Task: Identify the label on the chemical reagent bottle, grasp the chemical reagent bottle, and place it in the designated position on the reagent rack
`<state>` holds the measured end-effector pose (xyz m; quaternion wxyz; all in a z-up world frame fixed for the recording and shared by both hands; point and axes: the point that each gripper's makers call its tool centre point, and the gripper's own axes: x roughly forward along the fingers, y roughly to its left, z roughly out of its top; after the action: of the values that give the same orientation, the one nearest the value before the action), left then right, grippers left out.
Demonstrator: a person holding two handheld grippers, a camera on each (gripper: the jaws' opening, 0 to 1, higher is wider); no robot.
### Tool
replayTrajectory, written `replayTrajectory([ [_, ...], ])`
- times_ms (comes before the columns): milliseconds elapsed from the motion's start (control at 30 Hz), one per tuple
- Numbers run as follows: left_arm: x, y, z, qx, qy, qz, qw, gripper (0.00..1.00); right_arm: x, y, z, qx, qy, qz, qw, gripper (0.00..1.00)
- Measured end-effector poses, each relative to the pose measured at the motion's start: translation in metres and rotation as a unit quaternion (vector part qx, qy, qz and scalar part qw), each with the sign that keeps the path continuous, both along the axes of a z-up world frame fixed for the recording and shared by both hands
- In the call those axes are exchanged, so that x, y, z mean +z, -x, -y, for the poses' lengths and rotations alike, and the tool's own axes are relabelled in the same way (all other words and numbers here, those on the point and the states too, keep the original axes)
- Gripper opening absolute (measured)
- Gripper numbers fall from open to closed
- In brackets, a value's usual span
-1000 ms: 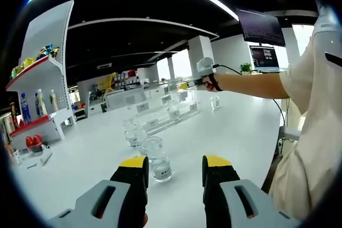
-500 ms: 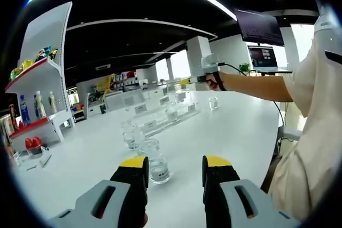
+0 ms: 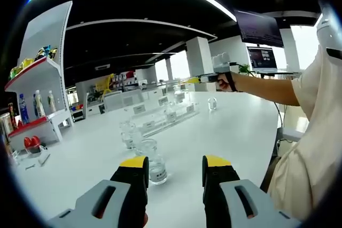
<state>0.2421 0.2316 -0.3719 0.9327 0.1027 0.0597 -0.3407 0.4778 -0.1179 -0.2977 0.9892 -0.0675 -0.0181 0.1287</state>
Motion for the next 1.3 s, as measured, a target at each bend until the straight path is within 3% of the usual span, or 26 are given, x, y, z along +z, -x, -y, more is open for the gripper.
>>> replayTrajectory([
  [200,0.002,0.002,-0.003,0.002,0.003,0.003,1.0000,0.41,0.022,0.027,0.001,0.007,-0.003,0.019,0.9998,0.34],
  [467,0.005,0.006,-0.011,0.008,0.007,0.008,0.9999,0.41,0.038,0.068,0.002,0.014,0.001,0.031,0.9994,0.35],
  [833,0.006,0.010,-0.018,0.015,0.010,0.010,0.9998,0.41,0.040,0.100,0.026,-0.003,0.002,0.028,0.9996,0.35],
  [1067,0.007,0.014,-0.019,0.014,0.011,0.013,0.9997,0.41,0.027,0.125,0.028,0.002,-0.006,0.010,0.9999,0.35],
  [1300,0.008,0.015,-0.022,0.018,0.014,0.017,0.9996,0.41,0.024,0.157,0.034,0.000,-0.009,0.014,0.9999,0.37],
])
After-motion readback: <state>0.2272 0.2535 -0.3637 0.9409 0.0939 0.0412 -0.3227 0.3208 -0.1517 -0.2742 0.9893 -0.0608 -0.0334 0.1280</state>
